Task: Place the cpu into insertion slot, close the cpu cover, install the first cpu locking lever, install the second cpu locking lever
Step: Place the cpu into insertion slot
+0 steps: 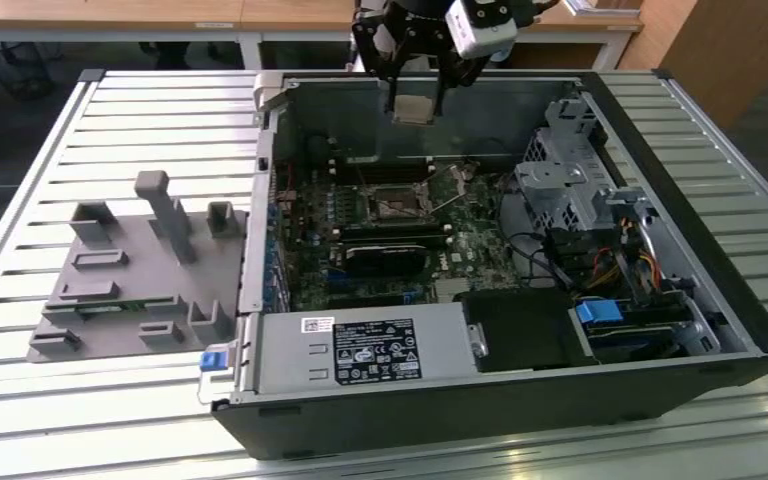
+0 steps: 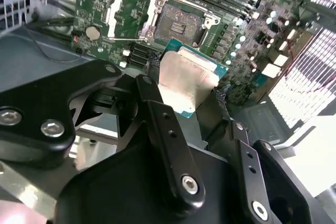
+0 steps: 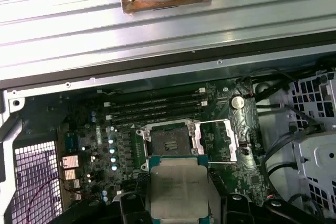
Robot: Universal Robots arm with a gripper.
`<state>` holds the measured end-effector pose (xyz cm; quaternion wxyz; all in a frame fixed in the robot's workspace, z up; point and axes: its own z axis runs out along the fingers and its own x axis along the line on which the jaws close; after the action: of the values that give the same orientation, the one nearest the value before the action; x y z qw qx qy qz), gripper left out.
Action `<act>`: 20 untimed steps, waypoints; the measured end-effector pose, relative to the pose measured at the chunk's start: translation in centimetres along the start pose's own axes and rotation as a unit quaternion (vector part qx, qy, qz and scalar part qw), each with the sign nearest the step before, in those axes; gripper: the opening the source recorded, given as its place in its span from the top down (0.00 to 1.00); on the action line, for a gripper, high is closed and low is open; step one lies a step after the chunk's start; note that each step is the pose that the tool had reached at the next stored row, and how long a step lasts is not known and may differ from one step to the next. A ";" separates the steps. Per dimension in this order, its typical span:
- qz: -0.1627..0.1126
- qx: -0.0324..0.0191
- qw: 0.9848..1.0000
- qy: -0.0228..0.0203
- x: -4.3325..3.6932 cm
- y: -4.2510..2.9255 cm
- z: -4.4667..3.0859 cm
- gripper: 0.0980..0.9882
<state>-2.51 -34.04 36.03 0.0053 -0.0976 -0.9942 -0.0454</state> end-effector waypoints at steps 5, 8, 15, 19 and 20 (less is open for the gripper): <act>0.045 -0.001 0.999 -0.004 0.00 -0.01 0.07 0.52; 0.072 -0.001 0.997 -0.006 0.00 -0.01 0.12 0.52; 0.135 -0.003 0.991 -0.012 -0.01 -0.02 0.24 0.52; 0.172 -0.003 0.985 -0.015 -0.01 -0.03 0.31 0.52; 0.180 -0.004 0.983 -0.016 -0.01 -0.03 0.32 0.52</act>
<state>-2.51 -34.05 35.71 -0.0031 -0.2760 -0.9601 -0.0457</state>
